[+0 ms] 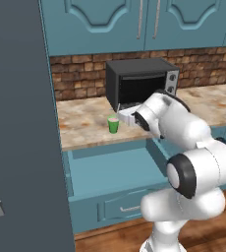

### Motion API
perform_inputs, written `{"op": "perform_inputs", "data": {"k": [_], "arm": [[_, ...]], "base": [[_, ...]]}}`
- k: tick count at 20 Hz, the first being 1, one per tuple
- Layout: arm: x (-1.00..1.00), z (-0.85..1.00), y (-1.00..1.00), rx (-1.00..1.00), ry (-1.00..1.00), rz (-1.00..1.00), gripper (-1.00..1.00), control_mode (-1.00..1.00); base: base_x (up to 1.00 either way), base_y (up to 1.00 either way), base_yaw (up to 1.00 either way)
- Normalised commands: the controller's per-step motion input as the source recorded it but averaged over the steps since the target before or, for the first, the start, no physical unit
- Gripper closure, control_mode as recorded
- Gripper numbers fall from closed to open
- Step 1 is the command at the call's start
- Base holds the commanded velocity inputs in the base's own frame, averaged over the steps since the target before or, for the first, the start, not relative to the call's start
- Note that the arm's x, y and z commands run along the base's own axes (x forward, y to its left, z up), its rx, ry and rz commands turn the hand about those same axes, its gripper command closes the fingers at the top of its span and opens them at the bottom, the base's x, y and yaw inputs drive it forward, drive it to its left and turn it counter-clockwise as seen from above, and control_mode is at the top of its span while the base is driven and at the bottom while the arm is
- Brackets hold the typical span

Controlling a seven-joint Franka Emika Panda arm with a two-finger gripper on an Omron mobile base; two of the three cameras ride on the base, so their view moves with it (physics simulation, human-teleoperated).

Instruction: Pick up the straw from the left drawer and put it inside the smoothie cup.

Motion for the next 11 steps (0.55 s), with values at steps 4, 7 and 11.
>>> {"op": "perform_inputs", "data": {"k": [4, 7, 11], "arm": [[-1.00, 0.53, -0.55, -0.08, 0.10, 0.00, -1.00, -1.00], [-1.00, 0.32, -0.60, -0.06, 0.08, 0.00, -1.00, -1.00], [-1.00, 0.64, -0.54, -0.05, 0.01, 0.00, -1.00, -1.00]], "base": [[0.00, 0.00, 0.00], [0.00, 0.00, 0.00], [0.00, 0.00, 0.00]]}}
